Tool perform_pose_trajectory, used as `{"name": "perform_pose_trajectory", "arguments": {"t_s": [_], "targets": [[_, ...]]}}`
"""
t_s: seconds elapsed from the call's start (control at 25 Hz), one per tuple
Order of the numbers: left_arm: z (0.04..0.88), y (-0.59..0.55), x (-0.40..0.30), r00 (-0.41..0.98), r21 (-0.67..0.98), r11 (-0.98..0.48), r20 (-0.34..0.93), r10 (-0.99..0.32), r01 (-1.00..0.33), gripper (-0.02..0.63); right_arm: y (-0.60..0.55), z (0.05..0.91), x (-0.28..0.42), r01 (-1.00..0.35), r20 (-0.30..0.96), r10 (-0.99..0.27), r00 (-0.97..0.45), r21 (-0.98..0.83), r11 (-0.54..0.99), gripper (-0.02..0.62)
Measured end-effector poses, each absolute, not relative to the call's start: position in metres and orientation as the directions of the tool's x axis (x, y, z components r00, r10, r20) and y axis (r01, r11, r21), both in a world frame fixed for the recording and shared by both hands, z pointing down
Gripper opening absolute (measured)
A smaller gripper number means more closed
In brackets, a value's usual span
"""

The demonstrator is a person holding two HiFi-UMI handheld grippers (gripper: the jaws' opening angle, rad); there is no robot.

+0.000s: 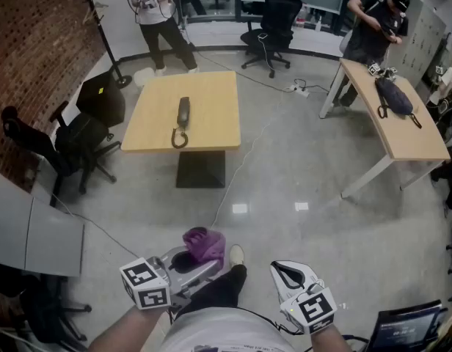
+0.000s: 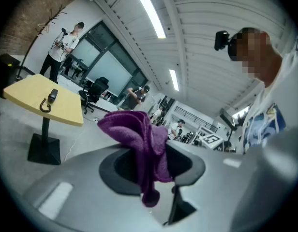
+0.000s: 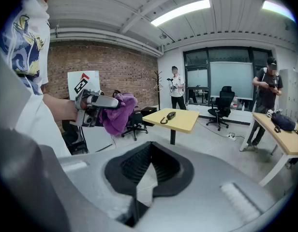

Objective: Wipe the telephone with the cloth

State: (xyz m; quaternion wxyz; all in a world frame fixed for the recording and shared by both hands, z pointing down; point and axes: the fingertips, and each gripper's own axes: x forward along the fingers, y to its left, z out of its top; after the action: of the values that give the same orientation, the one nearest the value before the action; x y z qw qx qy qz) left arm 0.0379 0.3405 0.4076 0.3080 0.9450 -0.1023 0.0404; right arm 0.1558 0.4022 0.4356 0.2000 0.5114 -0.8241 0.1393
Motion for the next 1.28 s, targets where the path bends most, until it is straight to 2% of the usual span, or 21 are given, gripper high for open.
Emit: {"name": "perform_pose_trajectory", "arguments": {"t_s": [0.12,0.44,0.64,0.8,1.28], "targets": [[0.410,0.316,0.050,0.977,0.581,-0.785,0.128,-0.171,-0.214,0.146,0.376,0.438,0.165,-0.893,0.481,-0.778,-0.403,-0.022,0.449,0.002],[0.403,0.238,0.083,0.959,0.604,-0.753,0.069,-0.276,-0.260,0.146,0.294,0.422,0.196,-0.833,0.527,-0.721,-0.451,0.043,0.552,0.002],[0.400,0.208,0.093,0.951,0.587,-0.757,0.083,-0.298,-0.288,0.146,0.250,0.418,0.210,-0.829,0.507,-0.720,-0.474,0.020,0.559,0.003],[0.394,0.199,0.091,0.938,0.586,-0.742,0.103,-0.331,-0.326,0.146,0.229,0.415,0.203,-0.805,0.510,-0.685,-0.520,-0.023,0.593,0.054],[0.395,0.157,0.080,0.844,0.589,-0.641,0.144,-0.516,-0.493,0.146,0.155,0.414,0.181,-0.643,0.492,-0.551,-0.675,-0.025,0.765,0.054]]}}
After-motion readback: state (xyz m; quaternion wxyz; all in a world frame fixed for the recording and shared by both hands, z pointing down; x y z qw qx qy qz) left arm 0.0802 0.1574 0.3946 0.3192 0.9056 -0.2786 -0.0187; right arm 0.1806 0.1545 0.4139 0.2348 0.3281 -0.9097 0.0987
